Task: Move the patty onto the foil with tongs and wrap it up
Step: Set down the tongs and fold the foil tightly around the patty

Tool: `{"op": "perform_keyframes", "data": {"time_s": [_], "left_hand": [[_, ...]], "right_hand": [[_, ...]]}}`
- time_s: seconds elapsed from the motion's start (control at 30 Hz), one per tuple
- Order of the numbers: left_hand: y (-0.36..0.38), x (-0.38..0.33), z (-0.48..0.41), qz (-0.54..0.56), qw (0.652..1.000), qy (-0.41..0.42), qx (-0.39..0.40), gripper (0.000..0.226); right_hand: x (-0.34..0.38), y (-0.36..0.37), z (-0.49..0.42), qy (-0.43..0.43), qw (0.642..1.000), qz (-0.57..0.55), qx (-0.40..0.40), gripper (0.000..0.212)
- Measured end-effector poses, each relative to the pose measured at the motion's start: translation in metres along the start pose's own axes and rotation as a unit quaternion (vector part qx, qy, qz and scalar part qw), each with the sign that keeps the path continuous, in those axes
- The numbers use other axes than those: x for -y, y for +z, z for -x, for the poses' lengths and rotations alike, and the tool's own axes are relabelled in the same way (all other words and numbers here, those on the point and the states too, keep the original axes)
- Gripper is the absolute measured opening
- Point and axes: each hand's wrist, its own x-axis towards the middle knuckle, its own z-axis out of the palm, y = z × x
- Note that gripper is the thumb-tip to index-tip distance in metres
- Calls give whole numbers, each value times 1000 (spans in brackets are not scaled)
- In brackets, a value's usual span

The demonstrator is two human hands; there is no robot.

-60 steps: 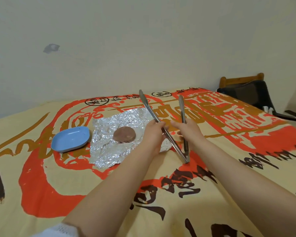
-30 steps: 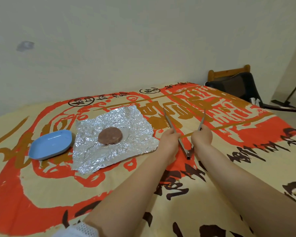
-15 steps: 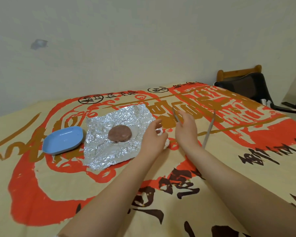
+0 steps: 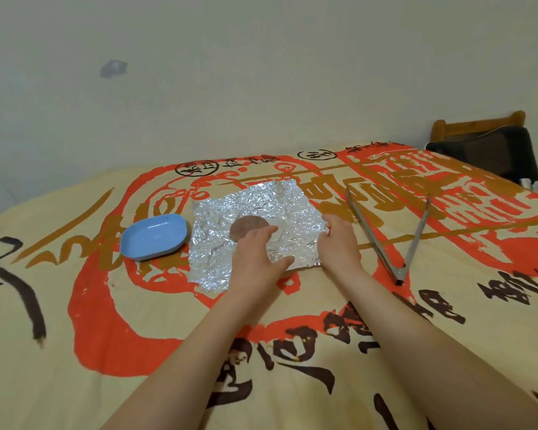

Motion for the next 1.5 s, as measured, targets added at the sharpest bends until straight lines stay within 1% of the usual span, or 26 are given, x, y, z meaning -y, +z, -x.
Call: {"op": "perform_keyframes", "data": {"time_s": [0.1,0.2,0.3,0.37,0.43,0.53,0.6,0.67,0.7,0.8,0.87,0.93,1.0,1.07,1.1,1.2,1.33,1.5], "left_hand": [[-1,3,6,26,999,-18,-14,69],[-2,5,12,15,1000,-18,-9,77],[-4,3,14,-63,998,21,13,91],[-5,0,14,-115,992,50,28,90],[-6,0,14,-145,987,71,27,81],[-8,1,14,-158,983,89,-2,53],[-10,0,14,-150,985,85,-15,34],[-12,-1,15,-120,989,78,-34,15],[-13,-2,16,-105,991,70,-43,10],[-13,-3,17,-83,993,53,-69,9],[-13,-2,15,-70,994,33,-79,11],[-14,-3,14,-49,995,18,-84,16],[-15,-4,14,-28,996,9,-90,9],[-17,-4,12,-26,994,2,-104,25],[-18,-3,11,-29,994,-6,-110,29],[-21,3,5,-39,992,-38,-118,26],[-28,10,-2,-58,990,-45,-121,27],[-32,22,-18,-58,988,-60,-129,30]], "right_hand": [[-2,2,5,3,1000,-19,-19,43],[-7,0,8,-5,999,-31,-9,44],[-6,-4,7,0,998,-55,0,49],[-4,-6,8,14,996,-90,1,51],[-2,-6,10,26,992,-122,1,55],[4,-7,13,45,986,-157,-10,65],[8,-8,14,54,983,-172,-20,68],[13,-9,17,58,979,-194,-30,64],[15,-9,19,58,975,-213,-36,60],[18,-10,22,48,960,-269,-62,45],[19,-9,24,39,956,-281,-80,36],[19,-6,26,15,958,-270,-98,22],[19,-2,27,-22,965,-244,-97,18],[18,3,29,-78,972,-210,-65,18],[16,6,30,-110,976,-182,-42,18],[15,12,30,-189,978,-85,12,21],[20,19,27,-267,962,24,54,28],[27,27,23,-323,933,120,103,33]]}}
